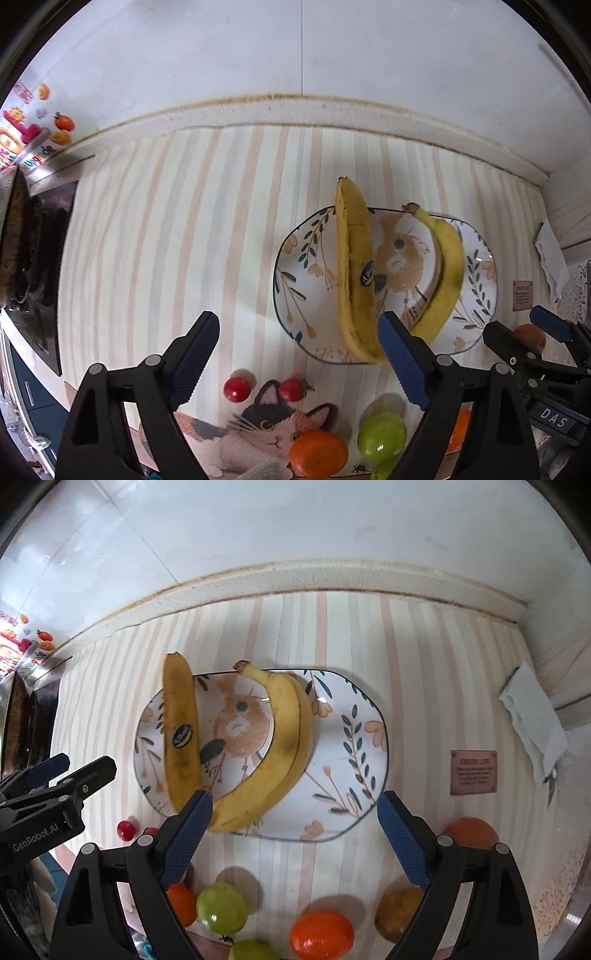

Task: Organize fruits
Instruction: 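Grasp the orange by the cat mat with the left gripper while the right grasps the other orange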

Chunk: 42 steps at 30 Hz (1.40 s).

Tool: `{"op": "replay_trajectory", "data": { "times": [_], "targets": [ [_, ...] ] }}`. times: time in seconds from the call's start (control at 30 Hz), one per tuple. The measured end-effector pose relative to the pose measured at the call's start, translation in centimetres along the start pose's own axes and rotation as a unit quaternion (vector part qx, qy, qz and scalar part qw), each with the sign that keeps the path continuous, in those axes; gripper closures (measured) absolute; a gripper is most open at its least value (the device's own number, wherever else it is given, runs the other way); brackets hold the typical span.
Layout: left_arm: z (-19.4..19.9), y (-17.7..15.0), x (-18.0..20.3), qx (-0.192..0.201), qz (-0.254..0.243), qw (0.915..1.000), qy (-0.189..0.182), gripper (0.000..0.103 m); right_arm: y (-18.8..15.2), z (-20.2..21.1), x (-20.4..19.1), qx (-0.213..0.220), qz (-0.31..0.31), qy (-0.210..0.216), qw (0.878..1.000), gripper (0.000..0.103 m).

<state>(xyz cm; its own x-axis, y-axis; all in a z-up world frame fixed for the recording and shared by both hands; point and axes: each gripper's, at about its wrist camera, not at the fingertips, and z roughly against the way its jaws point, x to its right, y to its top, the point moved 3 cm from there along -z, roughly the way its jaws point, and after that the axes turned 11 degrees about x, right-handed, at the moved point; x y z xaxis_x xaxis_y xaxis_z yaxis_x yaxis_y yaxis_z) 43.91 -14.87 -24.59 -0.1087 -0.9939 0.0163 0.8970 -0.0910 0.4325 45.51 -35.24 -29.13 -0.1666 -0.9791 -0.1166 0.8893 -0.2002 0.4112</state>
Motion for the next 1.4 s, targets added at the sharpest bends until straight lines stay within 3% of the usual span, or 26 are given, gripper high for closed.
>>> {"op": "replay_trajectory", "data": {
  "times": [0.5, 0.73, 0.93, 1.13, 1.4],
  "targets": [
    [9.7, -3.5, 0.5, 0.071, -0.015, 0.9971, -0.023, 0.016, -3.7, 10.7, -0.1, 0.078, -0.027, 0.009, 0.997, 0.010],
    [11.9, -5.6, 0.9, 0.086, -0.020, 0.9956, -0.034, 0.016, -5.9, 13.9, 0.7, 0.089, -0.060, 0.033, 0.994, 0.010],
    [10.0, -8.9, 0.6, 0.051, -0.024, 0.9981, -0.023, 0.016, -9.6, 11.6, 2.3, 0.039, -0.081, 0.037, 0.995, 0.010],
    [4.4, -13.6, 0.2, -0.027, -0.038, 0.9989, -0.005, 0.016, -13.9, 5.8, 5.4, -0.037, -0.134, 0.041, 0.989, 0.010],
    [-2.1, -16.6, 1.3, -0.108, -0.031, 0.9935, -0.013, 0.016, -16.4, 0.9, 6.9, -0.072, -0.157, 0.045, 0.984, 0.010]
  ]
}}
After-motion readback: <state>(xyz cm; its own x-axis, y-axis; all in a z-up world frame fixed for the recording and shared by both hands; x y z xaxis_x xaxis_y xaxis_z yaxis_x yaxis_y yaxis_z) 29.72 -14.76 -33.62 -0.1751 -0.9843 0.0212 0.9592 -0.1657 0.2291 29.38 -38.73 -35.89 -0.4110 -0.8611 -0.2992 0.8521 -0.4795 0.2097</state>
